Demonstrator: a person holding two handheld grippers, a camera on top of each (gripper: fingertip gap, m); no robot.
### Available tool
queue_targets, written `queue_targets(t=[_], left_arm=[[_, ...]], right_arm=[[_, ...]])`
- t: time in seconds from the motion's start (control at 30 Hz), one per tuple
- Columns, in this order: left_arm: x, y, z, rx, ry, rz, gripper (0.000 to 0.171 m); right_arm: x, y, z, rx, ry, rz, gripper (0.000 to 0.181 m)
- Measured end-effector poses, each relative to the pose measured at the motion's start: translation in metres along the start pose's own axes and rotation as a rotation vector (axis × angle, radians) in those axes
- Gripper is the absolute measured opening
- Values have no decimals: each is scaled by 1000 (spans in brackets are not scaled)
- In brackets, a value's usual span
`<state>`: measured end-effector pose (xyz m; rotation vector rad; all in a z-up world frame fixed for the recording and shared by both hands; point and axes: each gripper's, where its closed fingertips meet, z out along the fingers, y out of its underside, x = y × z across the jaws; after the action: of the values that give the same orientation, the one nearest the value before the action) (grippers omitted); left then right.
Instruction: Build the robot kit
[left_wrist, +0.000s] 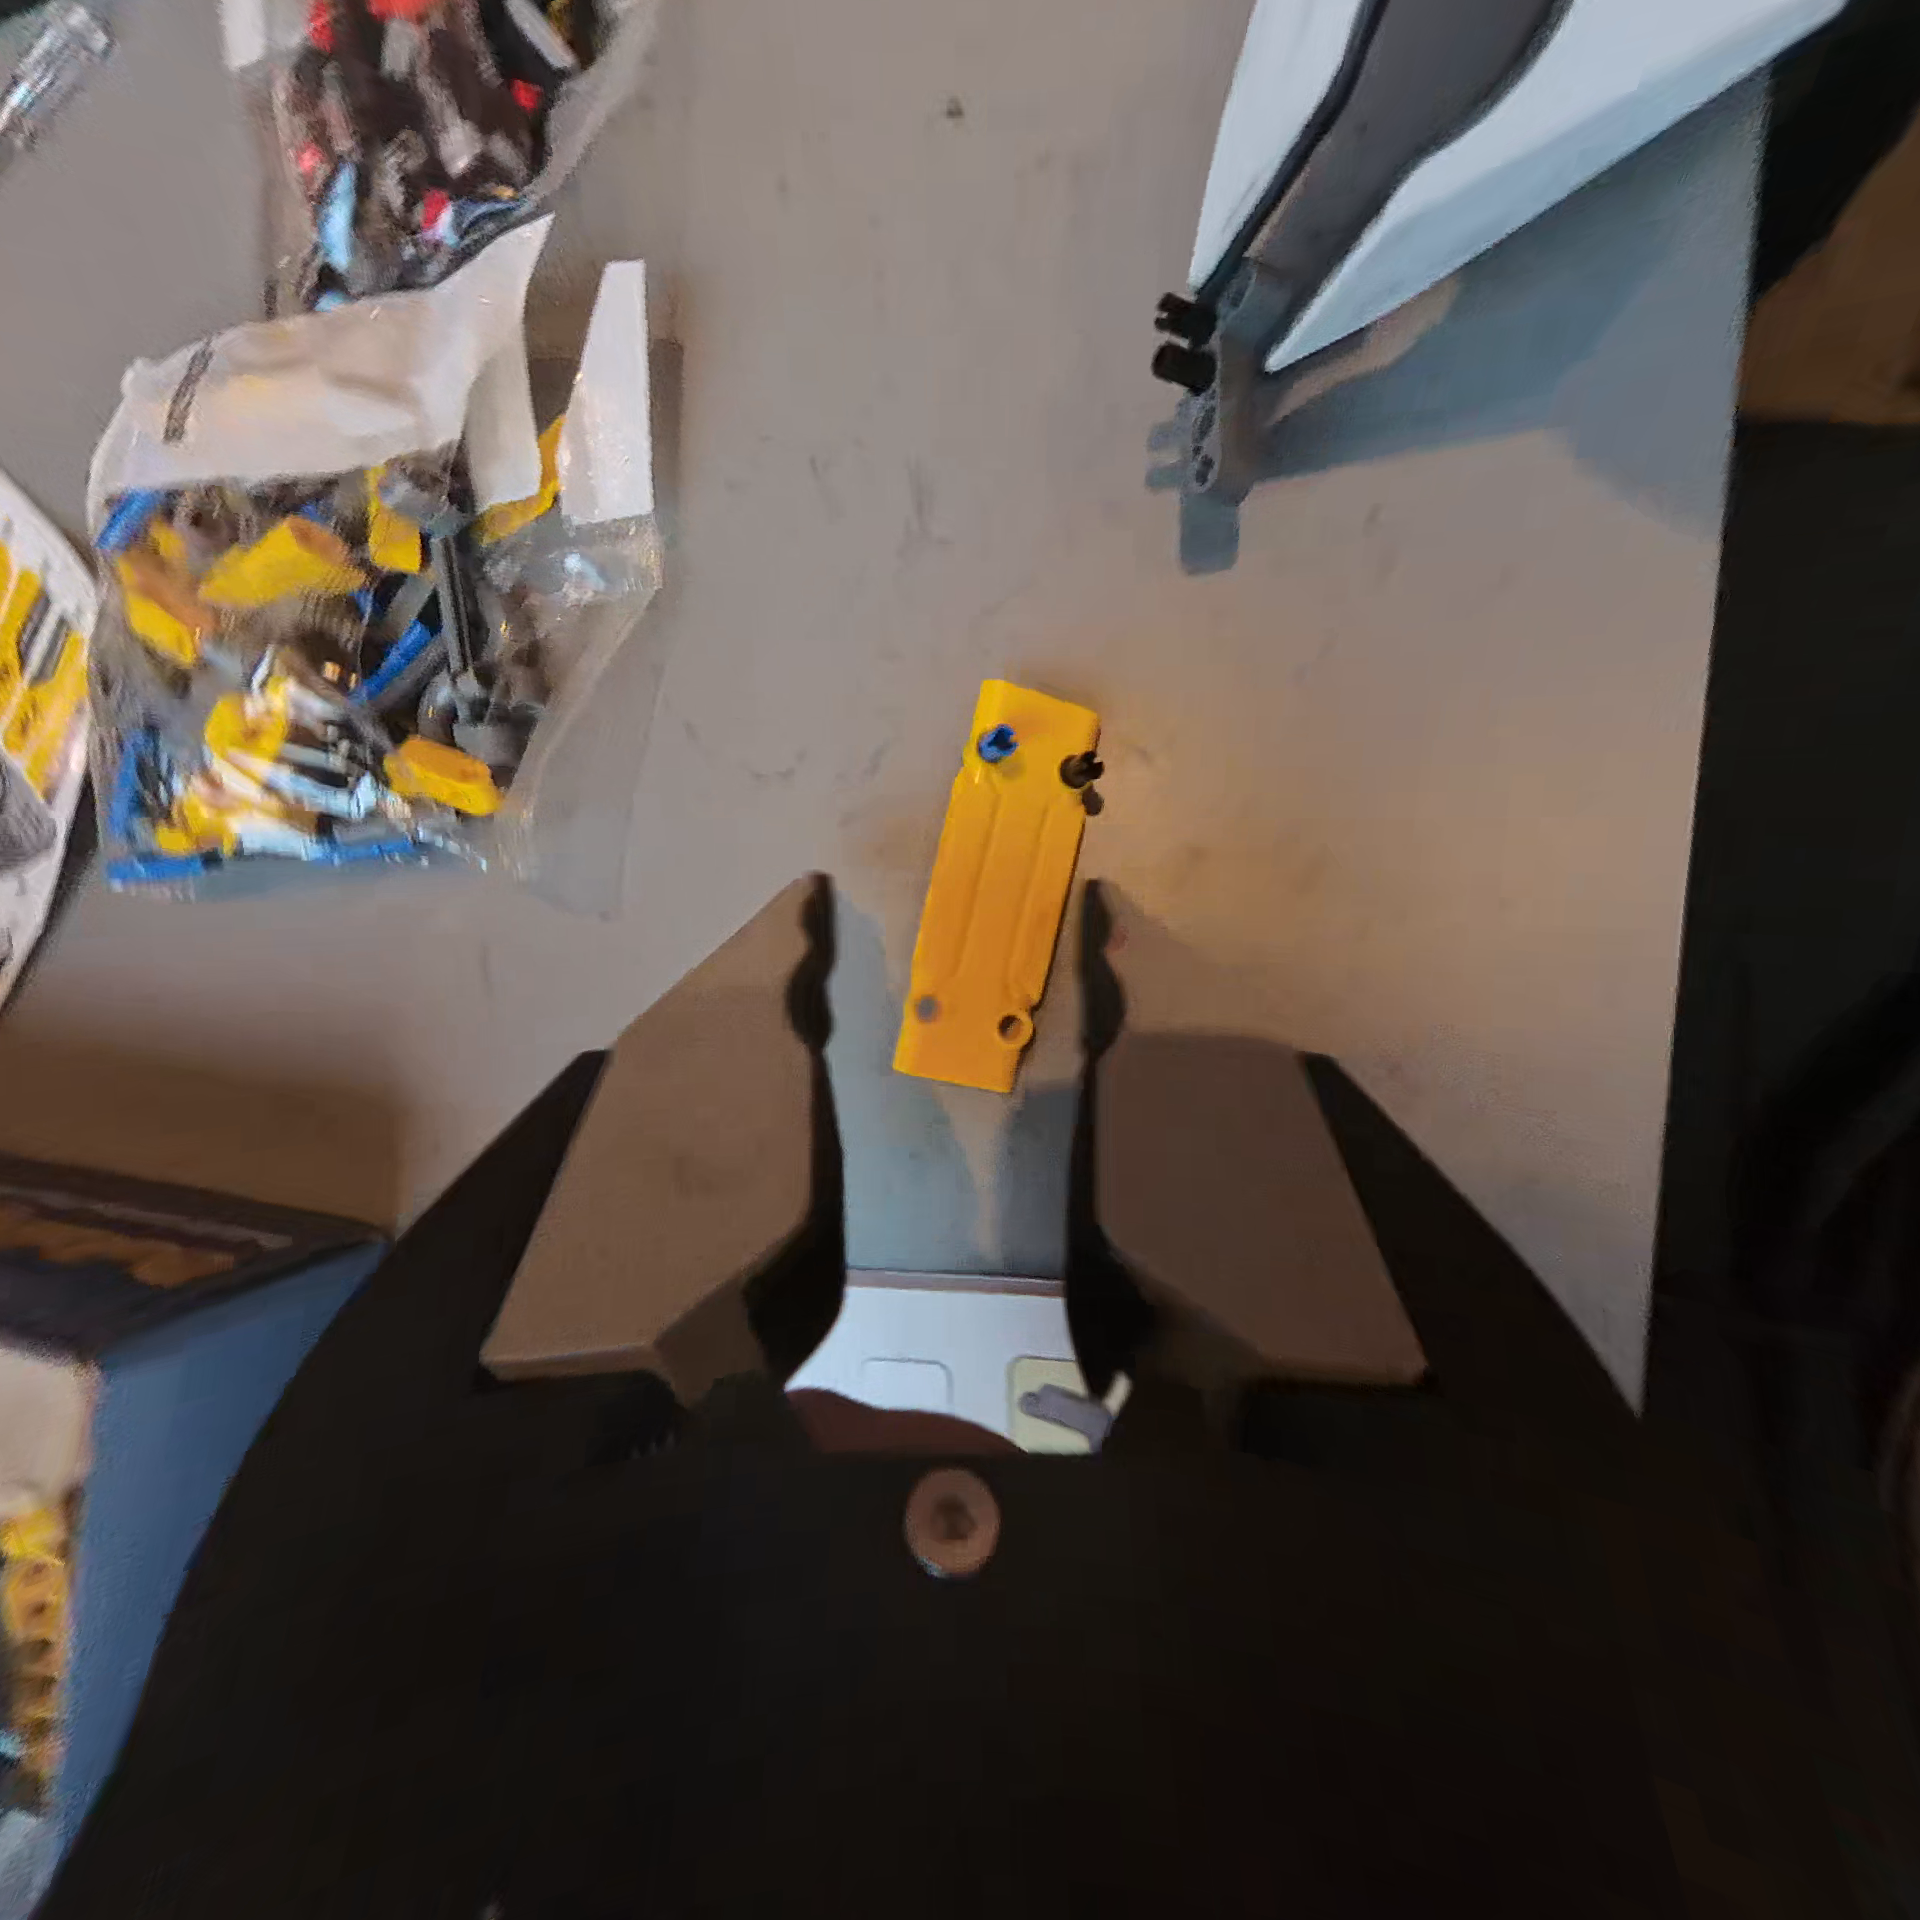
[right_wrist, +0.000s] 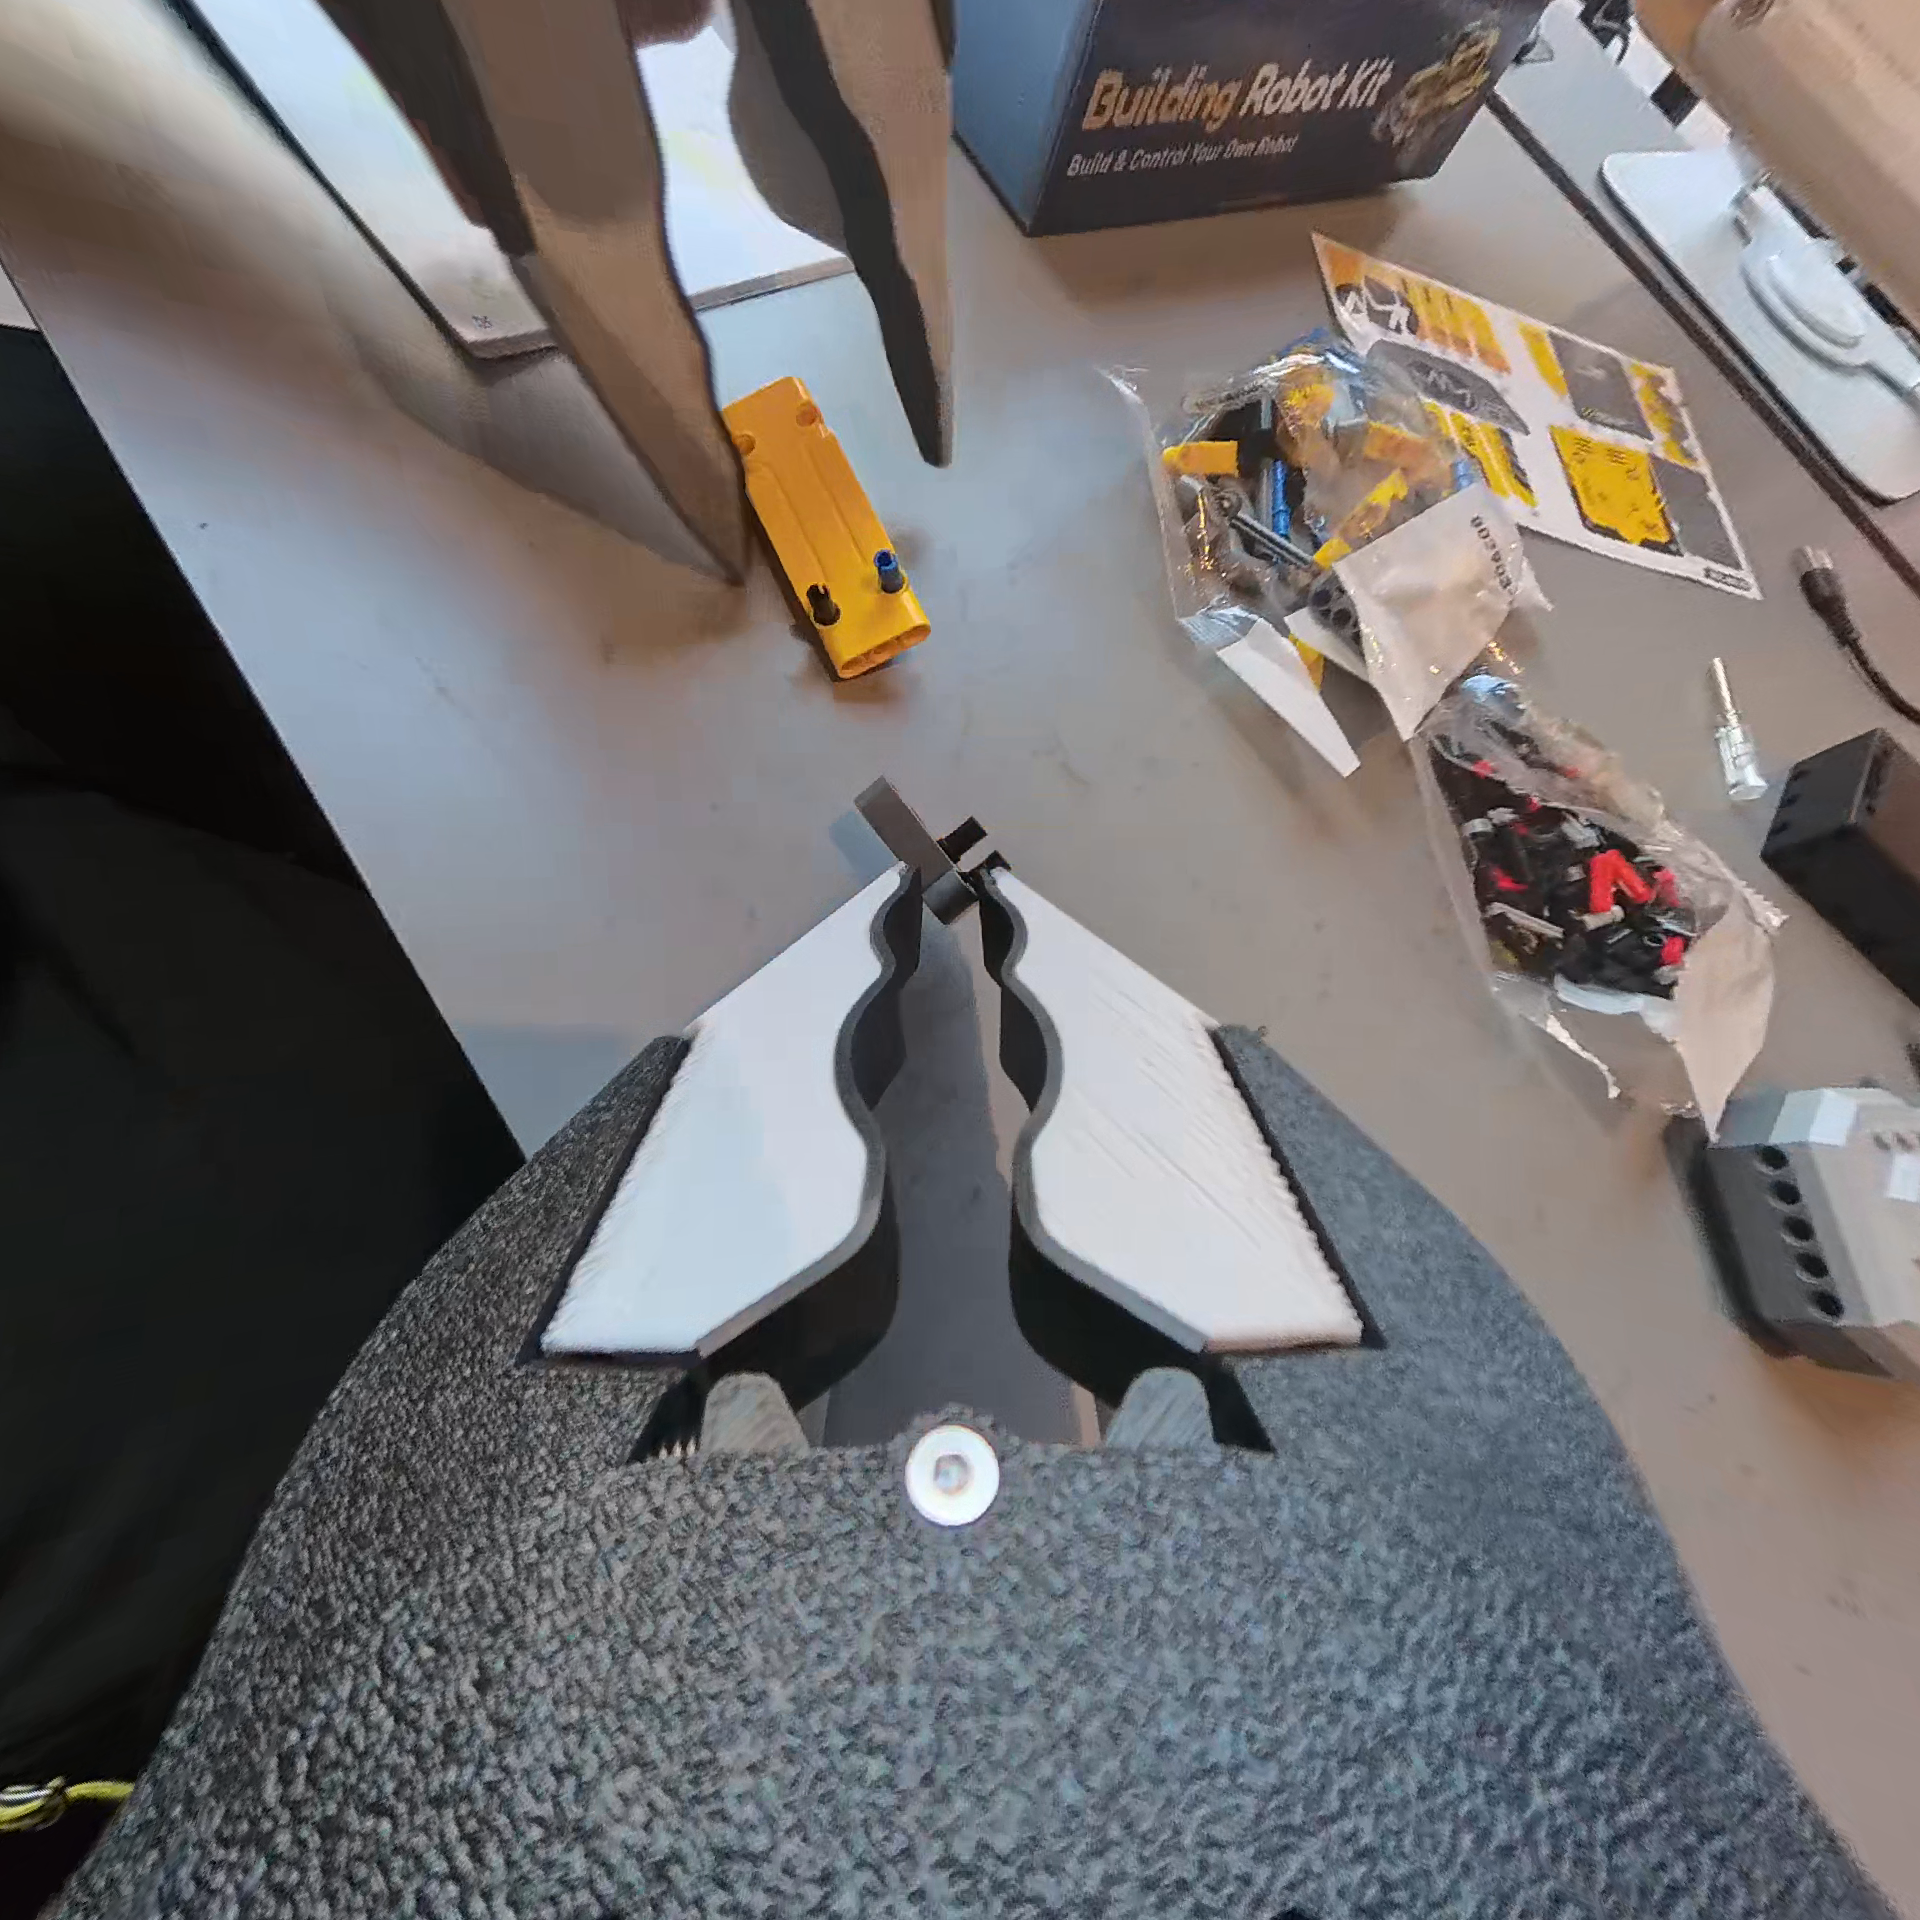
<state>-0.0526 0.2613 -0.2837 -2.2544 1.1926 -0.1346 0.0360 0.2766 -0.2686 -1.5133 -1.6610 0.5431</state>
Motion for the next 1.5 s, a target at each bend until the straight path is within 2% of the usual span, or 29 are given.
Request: queue_targets(t=[0.03, 0.07, 0.23, 0.3, 0.37, 0.5, 0.53, 0.57, 0.67, 0.8, 0.87, 0.93, 1.03, 1.07, 1.2, 1.27, 1.4, 1.5], left_arm=[[2, 0, 1, -27, 32, 63, 26], [3, 1, 3, -57, 60, 138, 23], [24, 12, -8, -130, 353, 600, 24], [33, 21, -16, -191, 455, 695, 24], [37, 28, -20, -246, 479, 783, 23], [38, 29, -21, -249, 432, 899, 24], [34, 29, -21, -247, 402, 911, 30], [28, 28, -21, -245, 365, 905, 44], [10, 26, -32, -204, 277, 807, 47], [-24, 32, -51, -140, 49, 495, 55], [-20, 43, -61, -85, -3, 315, 54], [-7, 53, -63, -25, -27, 202, 55], [-13, 67, -49, -49, -168, 169, 54], [-12, 60, -45, -18, -171, 157, 44], [-29, 45, -32, -35, -247, 228, 44], [-35, 37, -25, -27, -246, 204, 43], [-50, 40, -33, -60, -327, 68, 46], [-26, 53, -52, -32, -248, -128, 49]], right_arm=[[-2, 0, 0, 1, -11, 0, 11], [-5, 0, 0, 0, -28, 2, 11], [-21, -4, 5, -7, -109, -27, 11], [-30, -7, 7, -7, -139, -50, 11], [-35, -5, 9, -26, -149, -77, 11], [-38, -5, 10, -26, -171, -87, 11], [-39, -6, 9, -22, -180, -88, 11], [-39, -6, 9, -21, -186, -89, 11], [-41, -6, 10, -24, -200, -89, 12], [-41, -7, 12, -26, -214, -163, 11], [-39, -8, 14, -37, -220, -192, 12], [-35, -7, 17, -57, -220, -207, 15], [-33, -8, 22, -58, -225, -229, 16], [-31, -9, 23, -61, -218, -233, 19], [-21, -10, 26, -87, -178, -232, 22], [-13, -10, 28, -93, -134, -216, 20], [-1, -7, 35, -110, -79, -109, 21], [-2, -3, 23, -73, -98, -65, 21]])
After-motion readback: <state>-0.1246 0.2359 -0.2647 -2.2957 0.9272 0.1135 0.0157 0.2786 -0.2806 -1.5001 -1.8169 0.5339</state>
